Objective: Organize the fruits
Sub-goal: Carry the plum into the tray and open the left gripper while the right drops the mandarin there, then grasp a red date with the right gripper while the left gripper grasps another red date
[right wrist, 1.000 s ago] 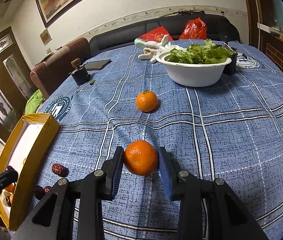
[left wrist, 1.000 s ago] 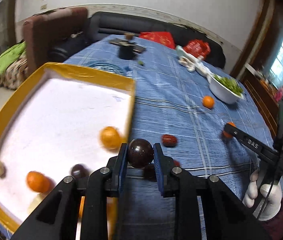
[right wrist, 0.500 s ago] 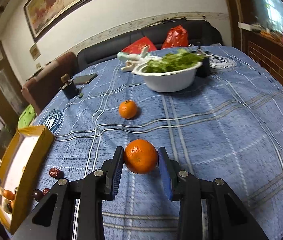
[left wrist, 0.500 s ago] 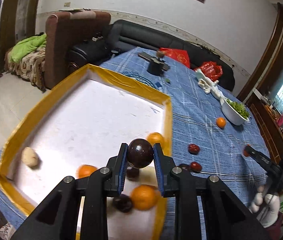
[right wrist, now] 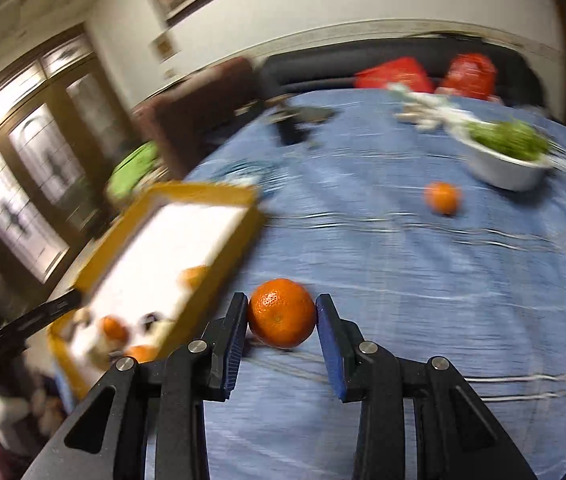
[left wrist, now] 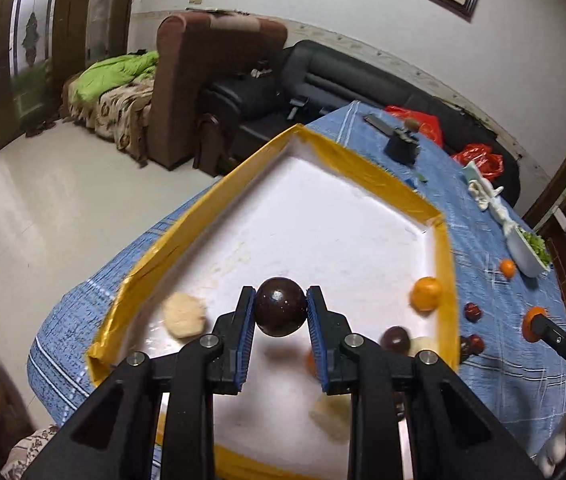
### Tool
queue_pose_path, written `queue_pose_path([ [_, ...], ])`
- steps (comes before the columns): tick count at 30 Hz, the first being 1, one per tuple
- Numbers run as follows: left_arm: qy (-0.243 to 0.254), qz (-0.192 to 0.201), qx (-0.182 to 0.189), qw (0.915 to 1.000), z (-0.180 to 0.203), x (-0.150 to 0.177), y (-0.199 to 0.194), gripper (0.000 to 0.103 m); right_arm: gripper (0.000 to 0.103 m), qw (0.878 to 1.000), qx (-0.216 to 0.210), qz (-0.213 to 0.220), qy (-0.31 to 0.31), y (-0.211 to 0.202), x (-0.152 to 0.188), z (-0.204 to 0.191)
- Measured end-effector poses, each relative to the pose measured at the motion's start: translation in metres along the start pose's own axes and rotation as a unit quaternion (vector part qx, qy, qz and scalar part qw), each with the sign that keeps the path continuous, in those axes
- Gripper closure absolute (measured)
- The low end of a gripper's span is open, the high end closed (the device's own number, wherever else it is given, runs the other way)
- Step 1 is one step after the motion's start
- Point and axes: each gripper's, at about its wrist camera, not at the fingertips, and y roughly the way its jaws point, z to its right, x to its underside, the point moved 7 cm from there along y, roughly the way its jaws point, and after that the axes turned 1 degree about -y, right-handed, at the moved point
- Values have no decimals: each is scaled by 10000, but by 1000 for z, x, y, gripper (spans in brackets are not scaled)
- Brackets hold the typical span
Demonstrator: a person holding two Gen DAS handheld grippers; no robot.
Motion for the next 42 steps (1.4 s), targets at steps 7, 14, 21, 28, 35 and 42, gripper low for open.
queue_pose_path([
  [7,-46,-116,-106,9999,-16,5,9,78,63,9949,-491,-516,-711,50,7,-91],
  [14,-240,-8,68,9997,-30,0,-4,52,63,9889,-490,-908,-1067,101,16,-132],
  [21,-444,288,222,9984,-40,-11,-26,35,47,9881,-577,-844,-1146,103,17,-146],
  [28,-421,265,370,9981,-32,-10,-30,34,47,9953,-487,-327,-772,55,6,-104],
  [35,-193,101,633,9978,5,1,-23,33,47,9984,507,-187,140,16,5,20],
  [42,509,81,850,9950,59,14,-33,33,47,9974,608,-352,146,42,3,34],
])
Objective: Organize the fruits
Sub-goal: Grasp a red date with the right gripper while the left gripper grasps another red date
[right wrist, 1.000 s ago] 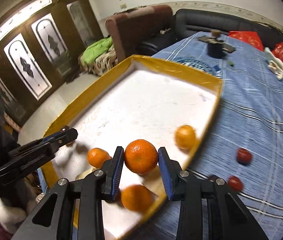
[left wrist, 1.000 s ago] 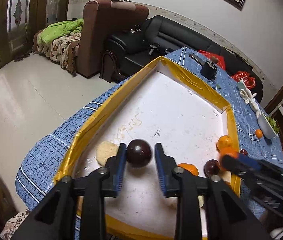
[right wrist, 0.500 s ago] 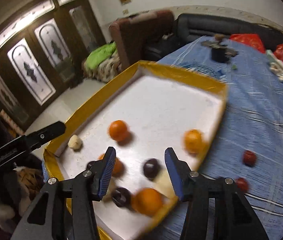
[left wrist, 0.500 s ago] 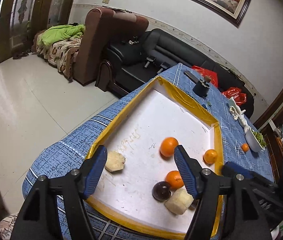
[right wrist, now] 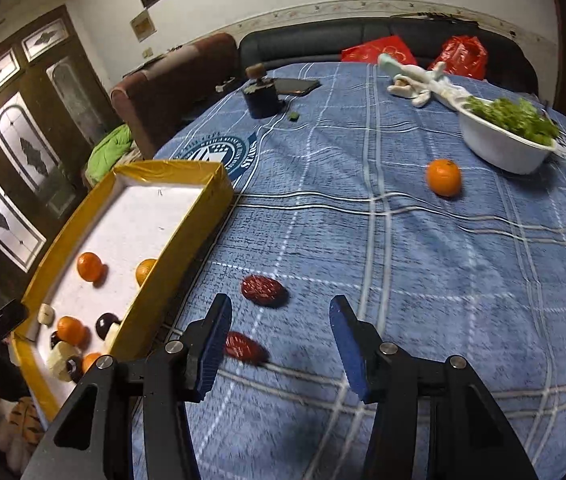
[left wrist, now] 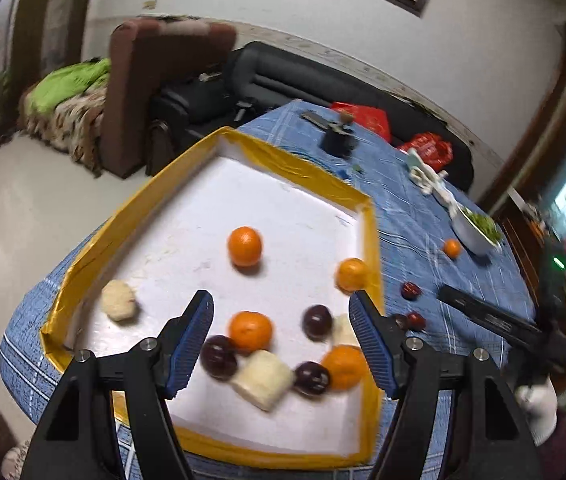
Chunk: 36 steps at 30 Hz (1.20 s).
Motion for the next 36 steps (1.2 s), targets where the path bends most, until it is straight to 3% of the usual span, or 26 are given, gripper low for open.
queue_pose_path([
  [6,464,18,47,9989,22,4,-11,33,47,9986,228,-241,-422,46,-6,-19],
  [7,532,14,51,9986,26,5,-11,33,52,9983,249,-307,-435,50,-5,-18],
  [8,600,4,71,9982,30,6,-11,33,68,9982,231,-359,-430,53,-2,-17],
  [9,672,-15,98,9977,35,7,-10,33,68,9984,185,-349,-405,52,-1,-15],
  [15,1103,-293,326,9929,76,18,7,33,68,9995,293,-50,-94,22,4,26],
  [20,1589,-579,535,9841,125,32,31,33,69,9981,306,445,283,-13,4,68],
  [24,2086,-746,537,9737,163,43,58,33,69,9970,144,432,623,-13,6,89],
  [25,2181,-748,520,9717,168,45,62,36,69,9969,113,401,662,-13,7,91],
  [28,2415,-915,340,9655,177,48,87,59,68,9965,14,370,751,-13,9,94],
  [36,2798,-1292,170,9512,178,60,124,60,68,9954,-92,431,849,-20,8,94],
])
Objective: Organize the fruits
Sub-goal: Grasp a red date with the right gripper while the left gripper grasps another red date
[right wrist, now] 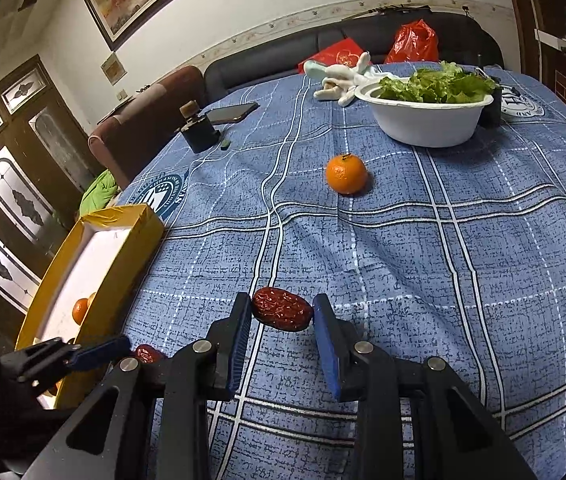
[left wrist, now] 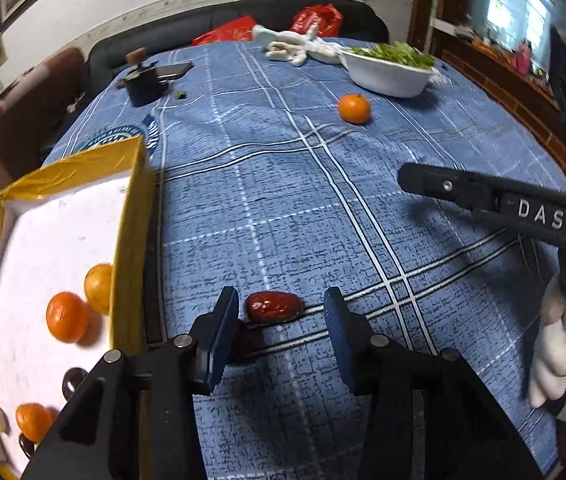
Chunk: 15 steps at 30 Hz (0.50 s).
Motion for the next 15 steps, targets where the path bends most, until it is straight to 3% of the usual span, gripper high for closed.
queue_pose_path([
  [3,274,-31,-95,9996,9,1,4,60,68,10000,-27,-2,13,-1,1,-1],
  [4,341,-25,-138,9993,12,1,5,63,68,10000,-23,1,15,0,1,-2],
  [5,385,-25,-117,9992,14,2,5,74,68,10000,-12,6,21,0,1,-1],
  [13,249,-1,81,9997,20,8,1,74,67,10000,31,-32,61,2,2,1],
  [15,214,-68,63,9997,22,10,6,68,67,10000,35,-25,50,2,2,1],
])
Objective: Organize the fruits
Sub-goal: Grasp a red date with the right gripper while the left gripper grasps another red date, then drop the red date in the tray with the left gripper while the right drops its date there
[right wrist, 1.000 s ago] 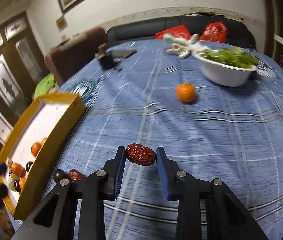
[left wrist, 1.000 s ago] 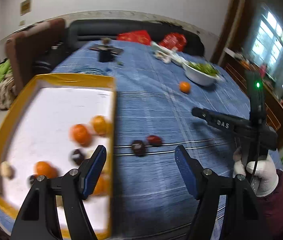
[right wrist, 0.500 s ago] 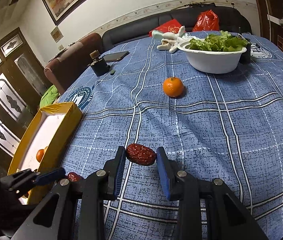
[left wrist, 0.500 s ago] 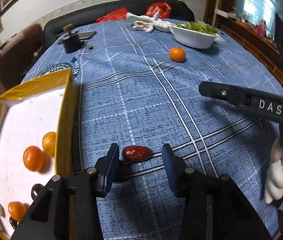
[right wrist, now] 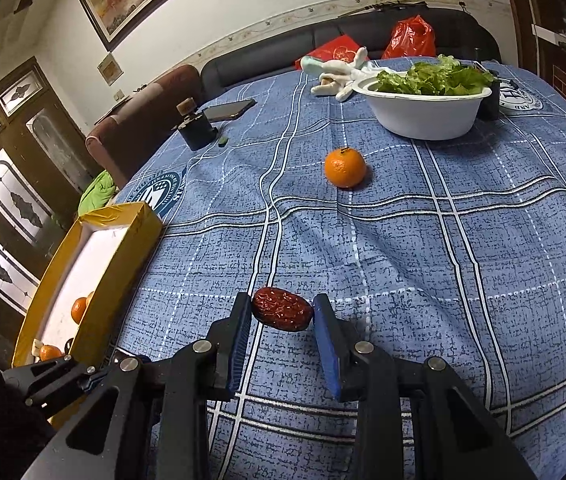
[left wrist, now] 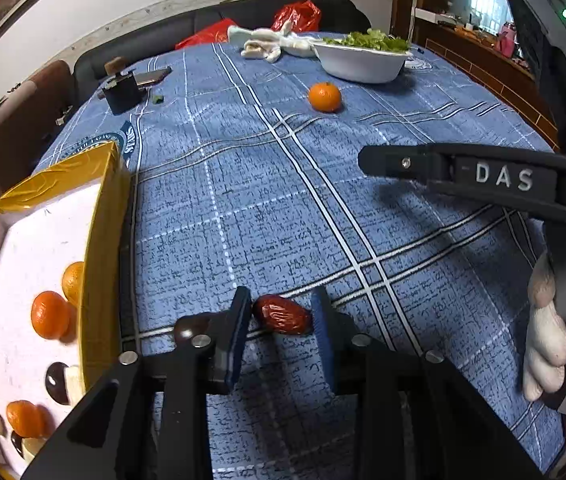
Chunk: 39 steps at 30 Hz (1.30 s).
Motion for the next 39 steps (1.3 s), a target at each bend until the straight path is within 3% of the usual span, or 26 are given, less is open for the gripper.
queue_pose_path([
  [3,-63,98,4,9999,0,2,0,66,67,10000,18,-9,-7,1,0,0],
  [4,-114,94,53,9999,0,2,0,74,67,10000,22,-8,-8,1,0,0],
  [7,-239,176,-26,9996,-3,5,-4,74,67,10000,30,-4,-20,1,0,0],
  [14,-752,701,-29,9947,-25,0,-47,73,68,10000,29,10,-68,1,2,-2],
  [22,-1484,1287,-350,9799,-96,15,-111,73,68,9996,146,93,-244,1,7,-12],
  [26,-2116,1310,-589,9668,-150,49,-129,73,68,9984,322,288,-360,-6,5,-20],
  [29,-2612,1215,-756,9546,-189,75,-133,73,68,9986,186,314,-384,-16,6,-41],
  [33,-3229,1105,-835,9363,-233,110,-130,73,68,9970,-402,169,-643,-29,13,-96],
  [36,-3446,1053,-748,9298,-245,122,-125,73,68,9925,-615,89,-1056,-29,18,-137],
  [39,-3397,1059,-732,9317,-244,122,-123,73,67,9861,-930,-104,-1373,-21,24,-180],
])
